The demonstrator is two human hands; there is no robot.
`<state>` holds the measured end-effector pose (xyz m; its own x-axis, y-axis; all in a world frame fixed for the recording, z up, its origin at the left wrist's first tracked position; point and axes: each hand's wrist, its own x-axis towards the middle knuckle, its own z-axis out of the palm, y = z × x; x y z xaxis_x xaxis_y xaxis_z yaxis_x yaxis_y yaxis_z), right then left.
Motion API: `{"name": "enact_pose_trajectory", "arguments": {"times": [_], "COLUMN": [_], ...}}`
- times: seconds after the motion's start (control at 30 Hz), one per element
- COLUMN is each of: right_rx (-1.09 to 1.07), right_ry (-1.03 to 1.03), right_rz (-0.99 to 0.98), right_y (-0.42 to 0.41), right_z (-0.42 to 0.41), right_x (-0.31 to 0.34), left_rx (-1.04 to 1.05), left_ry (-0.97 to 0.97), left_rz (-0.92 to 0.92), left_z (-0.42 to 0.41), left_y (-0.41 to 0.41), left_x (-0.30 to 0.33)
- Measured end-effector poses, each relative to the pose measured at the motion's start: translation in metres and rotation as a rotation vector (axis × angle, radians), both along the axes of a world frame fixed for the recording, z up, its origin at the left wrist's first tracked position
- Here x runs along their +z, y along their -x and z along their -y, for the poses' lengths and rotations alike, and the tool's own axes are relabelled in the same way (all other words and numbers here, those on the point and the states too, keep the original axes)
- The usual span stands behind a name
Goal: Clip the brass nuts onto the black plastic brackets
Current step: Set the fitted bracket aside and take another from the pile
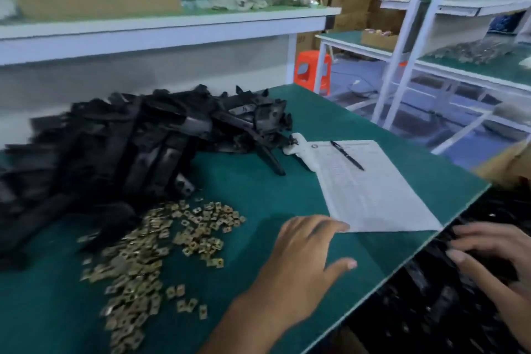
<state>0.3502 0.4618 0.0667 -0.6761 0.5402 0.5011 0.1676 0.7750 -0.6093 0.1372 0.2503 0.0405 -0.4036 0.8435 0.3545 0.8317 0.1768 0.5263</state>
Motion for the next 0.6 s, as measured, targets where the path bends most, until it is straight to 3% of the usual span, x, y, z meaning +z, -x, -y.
{"name": "enact_pose_trajectory", "arguments": {"times": [0.23,0.4,0.53,0.6], "right_rx": [0.407,0.803,0.799,0.805], "right_ry": [-0.038,-0.151,-0.262,-0.298], "right_rz": [0.242,0.548,0.547,0.478], "right_y": [0.146,0.255,0.314,0.329], "right_z": [0.085,0.145,0.173,0.179], "right_x": [-0.021,-0.051,-0.06,-0.063], "left_rx": [0.6,1.049,1.17,1.174], "left_ry": [-0.135,0.041,0.288,0.256], "left_rz": [0.14,0.088,0.083,0.029], "left_z": [0.126,0.186,0.214,0.225], "left_y": [0.102,0.169,0.191,0.193], "left_x": [0.004,-0.007,-0.019,-0.026]}}
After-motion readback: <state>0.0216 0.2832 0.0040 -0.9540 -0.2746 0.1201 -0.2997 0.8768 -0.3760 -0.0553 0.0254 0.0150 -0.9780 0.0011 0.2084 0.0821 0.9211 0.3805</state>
